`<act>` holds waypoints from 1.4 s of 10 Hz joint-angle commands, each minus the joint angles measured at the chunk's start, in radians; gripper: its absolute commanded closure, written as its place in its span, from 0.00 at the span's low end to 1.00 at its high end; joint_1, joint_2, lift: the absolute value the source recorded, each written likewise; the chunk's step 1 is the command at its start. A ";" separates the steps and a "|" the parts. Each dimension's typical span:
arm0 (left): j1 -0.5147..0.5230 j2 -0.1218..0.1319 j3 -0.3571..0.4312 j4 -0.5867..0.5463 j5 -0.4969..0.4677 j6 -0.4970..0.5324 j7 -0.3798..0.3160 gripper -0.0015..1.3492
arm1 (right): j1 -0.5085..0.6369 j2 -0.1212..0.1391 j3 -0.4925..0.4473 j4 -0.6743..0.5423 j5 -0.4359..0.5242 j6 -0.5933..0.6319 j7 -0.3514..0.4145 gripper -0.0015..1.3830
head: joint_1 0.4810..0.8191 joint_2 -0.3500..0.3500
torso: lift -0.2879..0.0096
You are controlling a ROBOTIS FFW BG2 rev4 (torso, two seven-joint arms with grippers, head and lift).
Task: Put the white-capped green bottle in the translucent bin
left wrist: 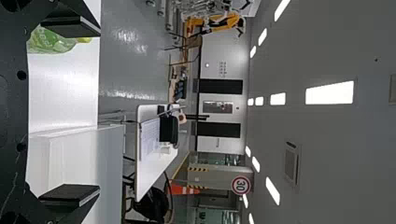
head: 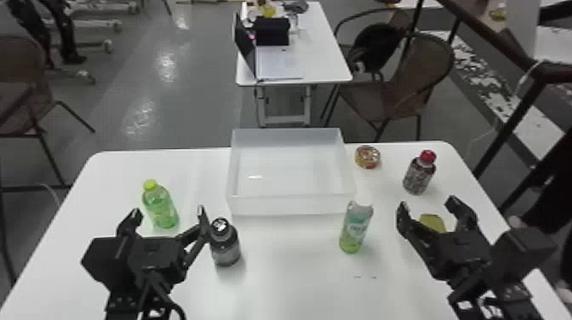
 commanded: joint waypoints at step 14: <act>-0.005 0.000 0.000 0.000 0.008 -0.017 -0.005 0.09 | -0.162 -0.032 0.017 0.311 0.003 -0.044 0.188 0.24 | 0.63 0.54 | 0.91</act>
